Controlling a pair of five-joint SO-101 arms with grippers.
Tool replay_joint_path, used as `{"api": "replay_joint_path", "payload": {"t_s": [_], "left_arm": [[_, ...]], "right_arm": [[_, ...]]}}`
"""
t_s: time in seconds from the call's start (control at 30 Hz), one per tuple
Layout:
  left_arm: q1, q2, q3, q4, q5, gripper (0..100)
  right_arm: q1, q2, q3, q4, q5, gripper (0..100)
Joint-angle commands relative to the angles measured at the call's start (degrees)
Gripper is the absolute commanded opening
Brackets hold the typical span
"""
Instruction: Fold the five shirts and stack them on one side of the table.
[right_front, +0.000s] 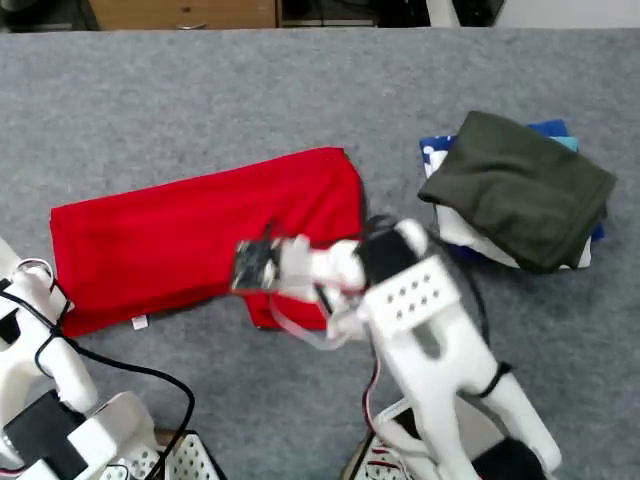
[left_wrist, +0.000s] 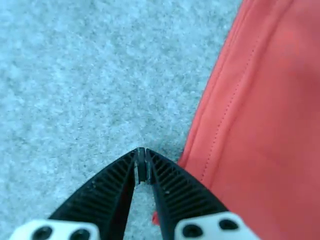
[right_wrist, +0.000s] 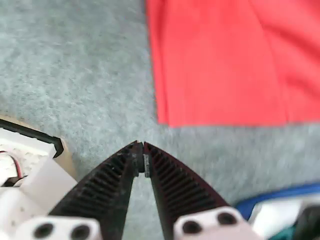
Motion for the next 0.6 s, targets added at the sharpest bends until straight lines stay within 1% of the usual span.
{"api": "replay_joint_path", "payload": {"t_s": [0.0, 0.07, 0.13, 0.23, 0.37, 0.47, 0.57], "left_arm": [[-0.70, -2.07, -0.09, -0.62, -0.18, 2], [-0.70, -2.07, 0.00, -0.62, -0.18, 2], [-0.70, -2.07, 0.00, -0.62, -0.18, 2], [-0.70, -2.07, 0.00, -0.62, -0.18, 2], [-0.62, -2.07, -0.18, -0.70, -0.18, 2], [-0.62, -2.07, -0.26, -0.70, -0.18, 2], [-0.62, -2.07, -0.26, -0.70, -0.18, 2]], "right_arm": [[-3.30, -2.59, 4.97, -6.33, 0.79, 10.8], [-3.38, -2.51, 7.25, -9.76, 0.79, 21.3], [-3.38, -1.63, 8.48, -11.87, 0.88, 27.9], [-4.79, 2.59, 8.75, -13.98, 1.14, 28.4], [-8.92, 9.63, 8.75, -19.52, 0.97, 28.4], [-9.36, 15.08, 8.75, -22.42, 1.14, 28.4], [-9.54, 18.33, 9.01, -22.51, 1.05, 28.4]]}}
